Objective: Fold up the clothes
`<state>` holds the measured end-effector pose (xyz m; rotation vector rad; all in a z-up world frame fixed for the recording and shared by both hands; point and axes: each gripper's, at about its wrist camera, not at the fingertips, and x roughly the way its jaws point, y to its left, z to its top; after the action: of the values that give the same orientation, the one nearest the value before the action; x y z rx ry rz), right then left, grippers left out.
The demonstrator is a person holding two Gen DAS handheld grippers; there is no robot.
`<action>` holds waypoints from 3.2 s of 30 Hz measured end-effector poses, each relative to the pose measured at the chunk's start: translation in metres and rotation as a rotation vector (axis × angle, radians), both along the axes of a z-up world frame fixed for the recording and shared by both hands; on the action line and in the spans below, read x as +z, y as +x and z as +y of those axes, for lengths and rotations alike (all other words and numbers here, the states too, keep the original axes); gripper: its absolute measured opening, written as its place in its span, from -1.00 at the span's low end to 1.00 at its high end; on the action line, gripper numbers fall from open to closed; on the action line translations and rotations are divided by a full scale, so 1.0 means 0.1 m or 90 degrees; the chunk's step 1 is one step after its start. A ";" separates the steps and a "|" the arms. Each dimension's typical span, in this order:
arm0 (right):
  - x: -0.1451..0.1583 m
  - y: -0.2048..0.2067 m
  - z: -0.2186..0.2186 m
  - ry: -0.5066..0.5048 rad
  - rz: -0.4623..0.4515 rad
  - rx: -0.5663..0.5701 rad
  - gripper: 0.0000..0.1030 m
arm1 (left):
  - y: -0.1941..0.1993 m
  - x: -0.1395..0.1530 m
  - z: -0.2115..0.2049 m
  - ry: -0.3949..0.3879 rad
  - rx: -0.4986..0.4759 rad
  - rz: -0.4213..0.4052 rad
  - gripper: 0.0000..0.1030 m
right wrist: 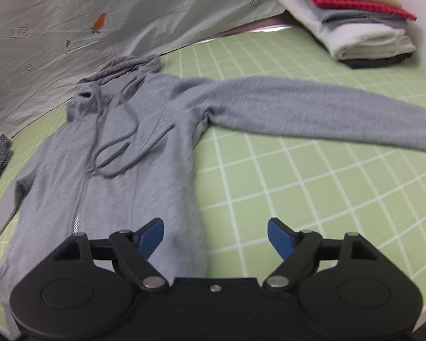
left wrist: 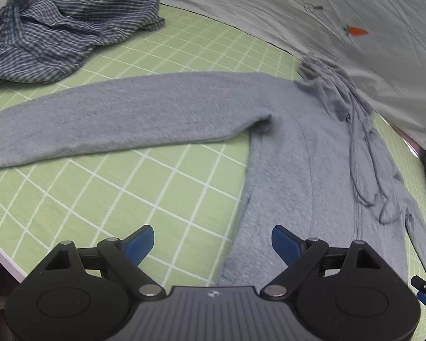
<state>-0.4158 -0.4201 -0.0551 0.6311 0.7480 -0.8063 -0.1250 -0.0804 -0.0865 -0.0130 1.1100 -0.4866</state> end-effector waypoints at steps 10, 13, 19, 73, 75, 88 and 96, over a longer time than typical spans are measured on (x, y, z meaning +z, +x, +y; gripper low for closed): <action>-0.16 -0.30 -0.77 -0.048 0.045 -0.103 0.61 | -0.13 0.01 -0.30 0.020 0.020 -0.006 0.80; -0.24 -0.60 -1.16 -0.072 0.077 -0.158 0.61 | -0.24 0.03 -0.41 0.030 0.020 -0.010 0.80; -0.34 -1.32 -1.90 -0.125 0.138 -0.251 0.77 | -0.48 0.07 -0.63 0.059 0.014 -0.021 0.87; -0.16 0.30 0.06 -0.098 0.117 -0.093 1.00 | 0.72 -0.10 0.73 0.065 0.122 -0.017 0.89; -0.15 0.41 0.16 -0.096 0.121 -0.095 1.00 | 0.88 -0.13 0.85 0.072 0.128 -0.023 0.90; -0.10 0.86 0.71 -0.086 0.124 -0.188 1.00 | 1.65 -0.32 1.69 0.167 0.159 -0.068 0.90; -0.17 1.23 0.88 -0.075 0.137 -0.167 1.00 | 1.80 -0.45 2.03 0.162 0.208 -0.070 0.98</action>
<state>-0.2932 -0.3322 -0.0723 0.5484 0.8162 -1.1647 0.0548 0.1227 -0.1317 0.0531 1.0311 -0.0512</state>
